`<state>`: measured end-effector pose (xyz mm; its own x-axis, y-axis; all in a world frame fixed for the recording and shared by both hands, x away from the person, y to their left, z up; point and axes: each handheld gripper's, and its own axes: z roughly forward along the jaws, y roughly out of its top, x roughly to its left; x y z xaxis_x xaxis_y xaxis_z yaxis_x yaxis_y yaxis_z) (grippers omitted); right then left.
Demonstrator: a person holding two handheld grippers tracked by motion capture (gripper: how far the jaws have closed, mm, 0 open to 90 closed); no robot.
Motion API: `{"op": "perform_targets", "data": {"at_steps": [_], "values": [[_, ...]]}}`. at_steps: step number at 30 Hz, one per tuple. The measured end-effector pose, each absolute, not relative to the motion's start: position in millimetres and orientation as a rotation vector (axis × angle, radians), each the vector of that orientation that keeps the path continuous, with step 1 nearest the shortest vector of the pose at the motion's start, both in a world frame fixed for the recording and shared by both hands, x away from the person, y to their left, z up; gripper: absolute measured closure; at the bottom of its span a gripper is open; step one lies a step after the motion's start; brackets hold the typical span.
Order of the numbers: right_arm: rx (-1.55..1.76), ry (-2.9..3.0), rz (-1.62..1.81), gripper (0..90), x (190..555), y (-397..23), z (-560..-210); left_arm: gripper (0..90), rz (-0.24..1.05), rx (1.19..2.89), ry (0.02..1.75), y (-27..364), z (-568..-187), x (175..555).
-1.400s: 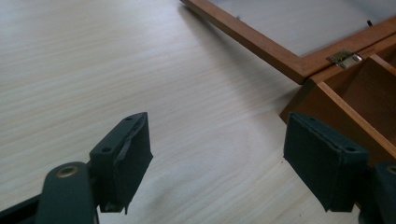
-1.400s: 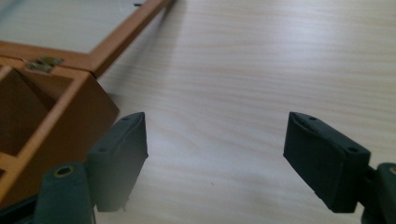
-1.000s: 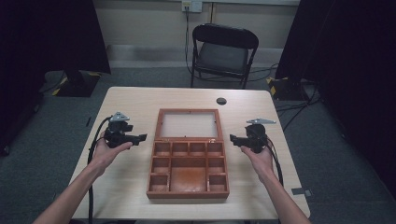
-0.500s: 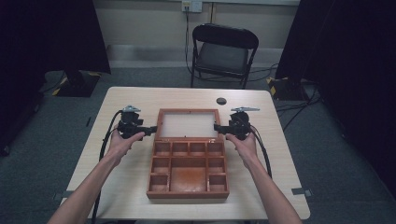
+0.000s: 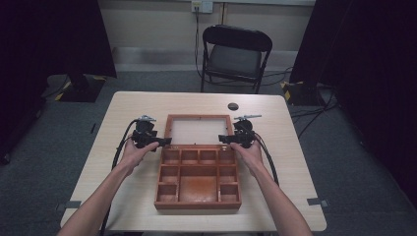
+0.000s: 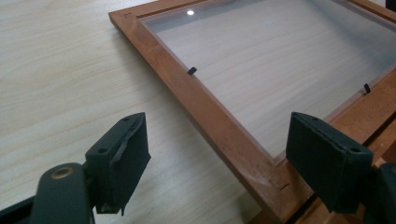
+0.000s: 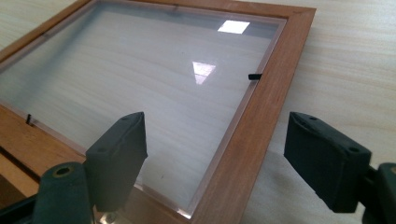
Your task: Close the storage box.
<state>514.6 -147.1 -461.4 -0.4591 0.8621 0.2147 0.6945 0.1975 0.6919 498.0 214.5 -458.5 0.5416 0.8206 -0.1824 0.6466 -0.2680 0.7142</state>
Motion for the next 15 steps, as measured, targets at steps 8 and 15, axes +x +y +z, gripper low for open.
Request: {"op": "perform_targets", "data": {"at_steps": [8,15], "values": [[1.523,2.254,1.123,18.3,516.9,-147.4,-467.4,20.2,0.247,1.999,1.223,214.8,-464.2,500.7],[1.603,2.234,1.183,14.1,517.9,-148.1,-473.9,19.7,0.204,1.947,1.249,216.4,-469.0,501.8]]}}
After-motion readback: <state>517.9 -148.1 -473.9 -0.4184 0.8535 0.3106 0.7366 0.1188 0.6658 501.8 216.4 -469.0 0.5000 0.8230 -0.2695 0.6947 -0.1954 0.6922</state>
